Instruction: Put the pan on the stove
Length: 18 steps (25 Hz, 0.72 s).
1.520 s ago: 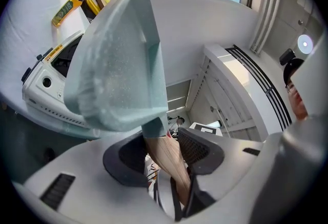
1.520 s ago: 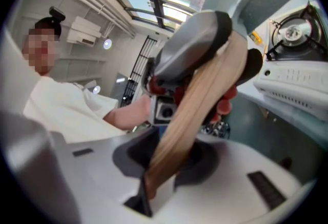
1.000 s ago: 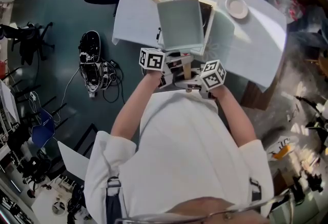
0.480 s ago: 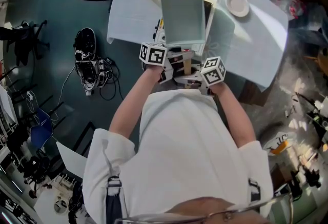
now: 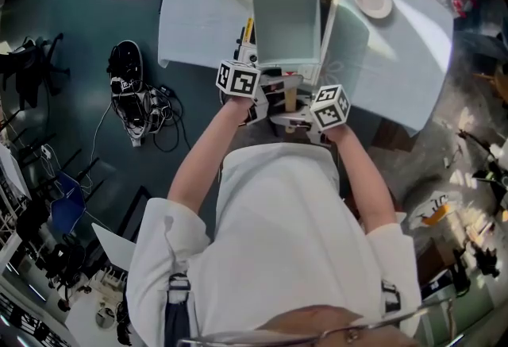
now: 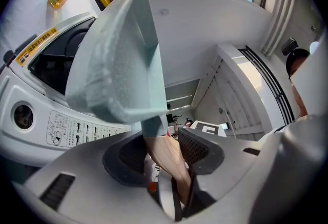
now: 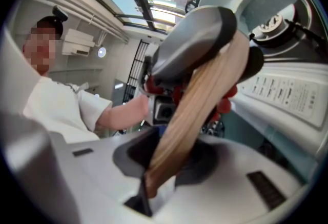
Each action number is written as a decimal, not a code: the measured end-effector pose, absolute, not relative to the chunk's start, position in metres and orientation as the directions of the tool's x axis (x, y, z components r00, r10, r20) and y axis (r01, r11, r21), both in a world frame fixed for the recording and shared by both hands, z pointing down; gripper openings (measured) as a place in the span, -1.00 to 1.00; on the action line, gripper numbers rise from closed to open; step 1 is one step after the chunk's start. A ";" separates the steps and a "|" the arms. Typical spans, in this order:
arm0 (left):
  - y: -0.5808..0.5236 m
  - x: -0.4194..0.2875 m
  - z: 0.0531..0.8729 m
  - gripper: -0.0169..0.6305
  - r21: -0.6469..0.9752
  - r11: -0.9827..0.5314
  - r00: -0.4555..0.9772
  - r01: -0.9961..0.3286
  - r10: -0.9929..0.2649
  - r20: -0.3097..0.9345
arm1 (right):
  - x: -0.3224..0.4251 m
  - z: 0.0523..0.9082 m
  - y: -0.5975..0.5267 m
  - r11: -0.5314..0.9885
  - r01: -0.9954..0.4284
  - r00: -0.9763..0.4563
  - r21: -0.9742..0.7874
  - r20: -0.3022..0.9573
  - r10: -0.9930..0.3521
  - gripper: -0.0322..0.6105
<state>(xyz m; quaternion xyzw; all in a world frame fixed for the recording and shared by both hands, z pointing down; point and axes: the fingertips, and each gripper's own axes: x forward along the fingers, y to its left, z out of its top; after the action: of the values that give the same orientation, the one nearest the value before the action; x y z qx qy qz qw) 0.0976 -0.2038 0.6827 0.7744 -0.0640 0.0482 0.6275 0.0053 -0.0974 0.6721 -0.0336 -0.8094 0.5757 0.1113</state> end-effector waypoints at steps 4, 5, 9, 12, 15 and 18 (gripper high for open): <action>-0.210 0.099 0.698 -0.32 0.968 -0.195 0.988 -0.154 -0.032 0.151 | 0.006 0.687 -0.105 0.322 -0.085 -0.973 -0.943 0.148 0.175 -0.58; -0.211 0.099 0.701 -0.32 0.969 -0.193 0.988 -0.154 -0.029 0.151 | 0.006 0.690 -0.105 0.319 -0.088 -0.973 -0.944 0.150 0.175 -0.58; -0.214 0.103 0.713 -0.32 0.966 -0.202 0.987 -0.160 -0.009 0.161 | 0.008 0.704 -0.108 0.316 -0.100 -0.971 -0.944 0.161 0.175 -0.58; -0.217 0.103 0.722 -0.32 0.963 -0.209 0.985 -0.172 -0.002 0.175 | 0.007 0.709 -0.113 0.301 -0.104 -0.972 -0.948 0.160 0.171 -0.58; -0.219 0.104 0.727 -0.31 0.964 -0.204 0.985 -0.168 0.005 0.173 | 0.005 0.715 -0.115 0.288 -0.106 -0.973 -0.952 0.159 0.168 -0.58; -0.221 0.104 0.731 -0.31 0.967 -0.198 0.986 -0.163 0.008 0.168 | 0.004 0.719 -0.119 0.284 -0.114 -0.971 -0.952 0.167 0.168 -0.58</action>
<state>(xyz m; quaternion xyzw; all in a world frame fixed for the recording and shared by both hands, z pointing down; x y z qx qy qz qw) 0.1036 -0.2212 0.7306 0.7709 -0.0500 0.0677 0.6314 0.0043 -0.1186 0.7190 -0.0170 -0.7925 0.5981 0.1182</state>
